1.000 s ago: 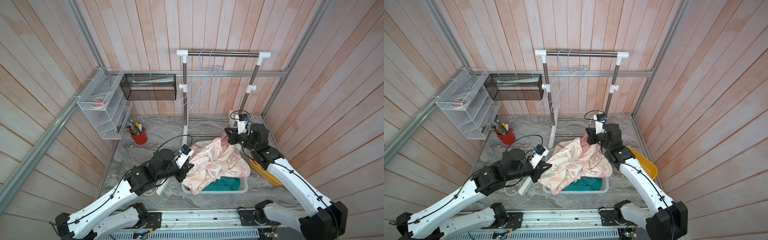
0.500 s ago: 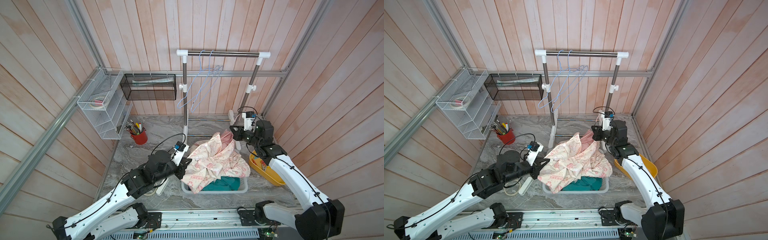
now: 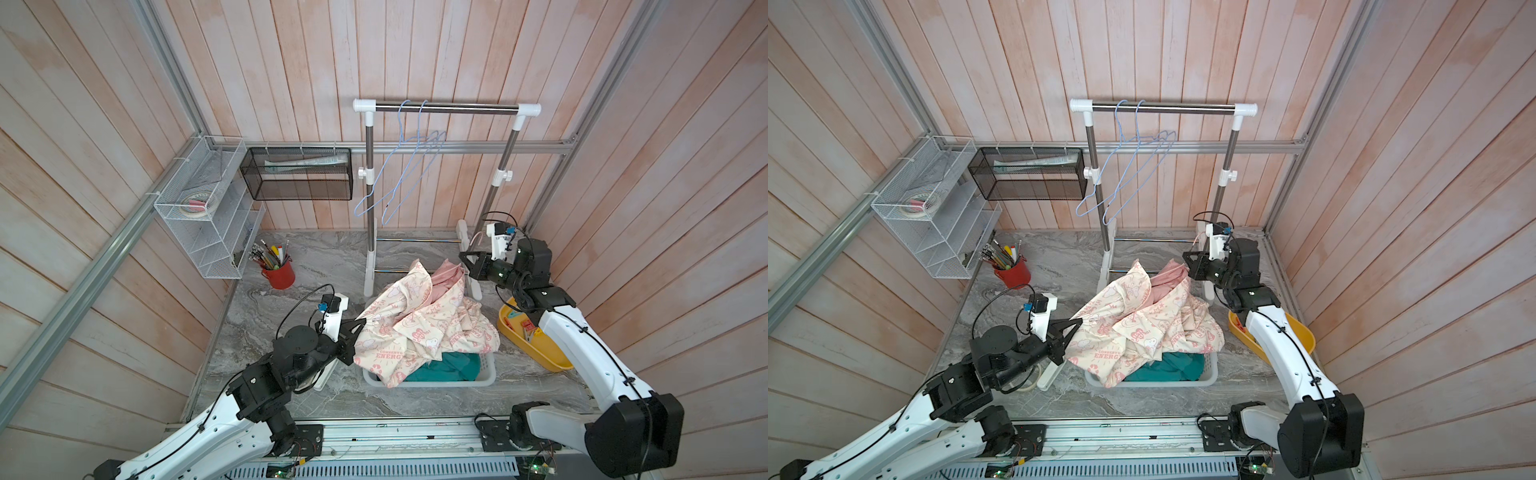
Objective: Remove the clothespins securing jackets to the hanger
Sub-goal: Remove the jacket from the hanger.
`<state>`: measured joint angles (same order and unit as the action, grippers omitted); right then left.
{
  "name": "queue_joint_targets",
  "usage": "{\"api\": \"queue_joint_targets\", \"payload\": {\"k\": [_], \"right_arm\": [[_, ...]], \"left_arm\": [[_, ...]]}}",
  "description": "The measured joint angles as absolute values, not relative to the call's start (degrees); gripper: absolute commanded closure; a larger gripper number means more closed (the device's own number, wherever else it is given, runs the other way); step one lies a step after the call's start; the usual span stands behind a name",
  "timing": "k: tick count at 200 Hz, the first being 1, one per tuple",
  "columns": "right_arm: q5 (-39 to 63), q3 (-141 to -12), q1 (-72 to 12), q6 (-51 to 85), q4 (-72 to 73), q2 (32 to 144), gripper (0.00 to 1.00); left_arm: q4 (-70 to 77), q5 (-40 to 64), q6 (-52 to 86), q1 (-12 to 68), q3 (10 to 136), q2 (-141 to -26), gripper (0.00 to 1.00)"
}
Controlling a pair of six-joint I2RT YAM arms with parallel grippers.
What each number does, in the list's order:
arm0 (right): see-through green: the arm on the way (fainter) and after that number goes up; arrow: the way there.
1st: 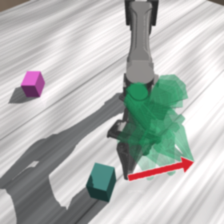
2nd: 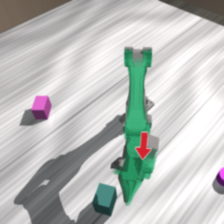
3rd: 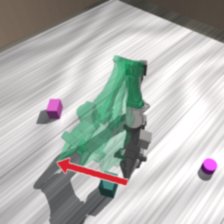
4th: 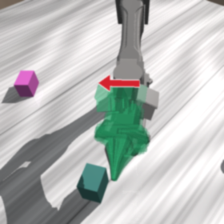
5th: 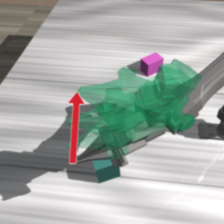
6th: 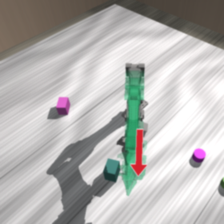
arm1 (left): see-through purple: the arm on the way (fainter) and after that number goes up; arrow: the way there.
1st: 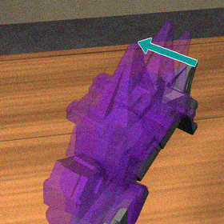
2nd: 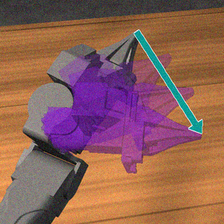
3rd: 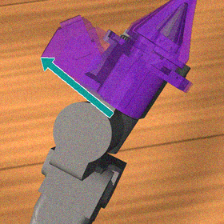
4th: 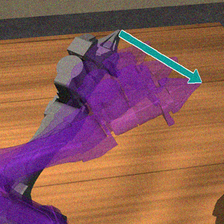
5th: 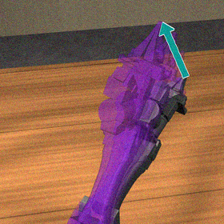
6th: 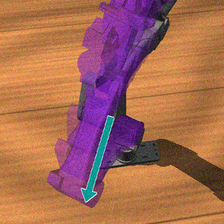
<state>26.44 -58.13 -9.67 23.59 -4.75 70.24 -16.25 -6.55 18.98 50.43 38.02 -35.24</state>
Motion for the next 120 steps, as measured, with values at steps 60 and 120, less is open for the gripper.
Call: {"api": "queue_joint_targets", "payload": {"k": [60,120], "right_arm": [[23.07,-58.04,-6.52,26.61,-8.51,72.07,1.0],[4.49,-57.82,-2.63,22.61,-9.32,73.21,1.0]], "left_arm": [[-16.1,-7.53,20.71,50.41,33.5,-30.5,1.0],[-14.15,-8.64,18.0,49.89,34.89,-34.39,1.0]]}}
